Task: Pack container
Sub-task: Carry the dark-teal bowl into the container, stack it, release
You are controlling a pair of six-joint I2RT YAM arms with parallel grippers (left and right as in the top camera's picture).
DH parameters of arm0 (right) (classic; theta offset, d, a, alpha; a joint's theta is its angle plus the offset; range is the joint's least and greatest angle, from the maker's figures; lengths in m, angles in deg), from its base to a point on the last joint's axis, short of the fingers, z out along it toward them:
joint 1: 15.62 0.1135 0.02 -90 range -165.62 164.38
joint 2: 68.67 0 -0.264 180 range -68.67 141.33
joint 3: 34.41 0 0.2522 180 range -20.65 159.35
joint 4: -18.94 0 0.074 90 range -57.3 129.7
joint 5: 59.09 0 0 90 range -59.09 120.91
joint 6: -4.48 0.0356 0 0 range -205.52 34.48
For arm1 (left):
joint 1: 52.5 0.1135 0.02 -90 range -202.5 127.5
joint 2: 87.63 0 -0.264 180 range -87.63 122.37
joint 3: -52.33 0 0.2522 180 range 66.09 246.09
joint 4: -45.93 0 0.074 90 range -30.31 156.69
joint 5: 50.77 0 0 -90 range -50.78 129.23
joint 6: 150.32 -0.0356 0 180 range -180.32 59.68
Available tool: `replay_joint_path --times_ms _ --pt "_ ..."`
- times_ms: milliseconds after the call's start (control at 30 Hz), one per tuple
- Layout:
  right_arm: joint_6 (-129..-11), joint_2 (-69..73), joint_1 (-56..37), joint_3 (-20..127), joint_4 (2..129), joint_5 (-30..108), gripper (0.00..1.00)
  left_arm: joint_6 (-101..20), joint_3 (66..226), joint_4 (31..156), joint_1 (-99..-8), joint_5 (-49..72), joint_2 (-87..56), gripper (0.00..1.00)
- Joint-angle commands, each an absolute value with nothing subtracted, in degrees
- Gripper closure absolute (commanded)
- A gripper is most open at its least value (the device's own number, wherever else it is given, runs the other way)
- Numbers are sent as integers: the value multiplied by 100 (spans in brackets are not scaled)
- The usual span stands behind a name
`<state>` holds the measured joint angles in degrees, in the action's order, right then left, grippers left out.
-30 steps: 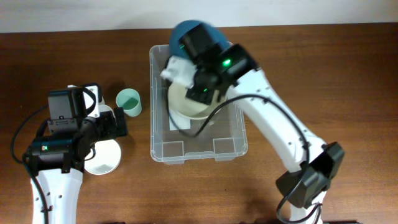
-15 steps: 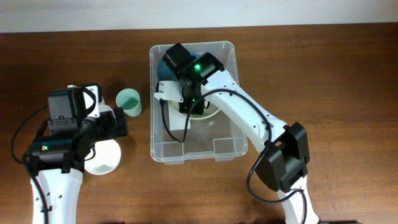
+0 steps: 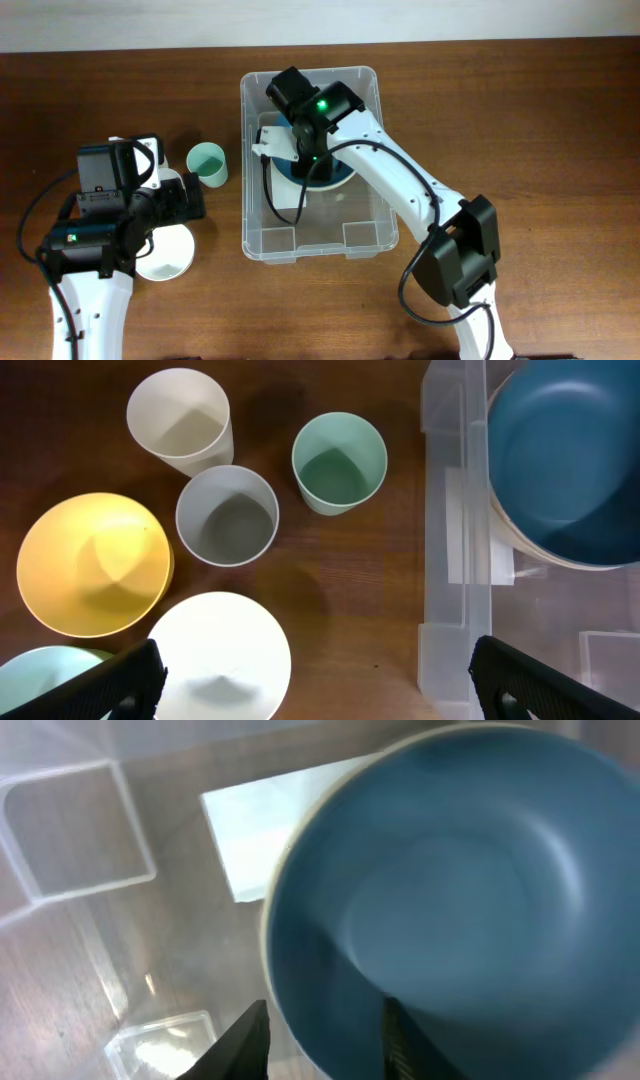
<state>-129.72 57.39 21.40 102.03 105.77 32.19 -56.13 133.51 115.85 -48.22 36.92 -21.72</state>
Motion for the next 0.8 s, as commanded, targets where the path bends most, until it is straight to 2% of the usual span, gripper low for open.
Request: replay_joint_path --times_ms 0,67,100,133,167,233,333,467,600,767 --pt "-11956 4837 1904 10526 10411 2657 68 -5561 13482 11572 -4809 3751 -2174 1" --pt "-11055 4502 1622 10657 10186 2268 68 -5561 13482 11570 -4809 3751 -2174 1" --pt "-10271 4284 1333 10712 10033 2093 61 -5561 13482 11570 -4809 3751 -2174 1" --pt "-9643 4124 1045 10721 9955 2117 25 -5561 13482 11570 -4809 3751 -2174 1" --pt "-9134 4015 780 10721 9928 2185 1 -5561 13482 11570 -4809 3751 -2174 1" --pt "-8260 3823 70 10721 10016 2659 1 -5561 13482 11548 -4809 3751 -2174 1" --pt "-8074 3687 -918 10718 10379 3588 1 -5561 13482 11458 -4809 3751 -2174 1" --pt "-7451 3530 -2087 10718 11043 3669 1 -5561 13600 11419 -4809 3757 -2106 1" --pt "-7445 3215 -2804 10718 11544 3628 1 -5561 13952 11452 -4811 3753 -1787 1" --pt "-7383 2697 -3213 10712 12354 3630 1 -5561 14505 11478 -4929 3777 -1014 1"
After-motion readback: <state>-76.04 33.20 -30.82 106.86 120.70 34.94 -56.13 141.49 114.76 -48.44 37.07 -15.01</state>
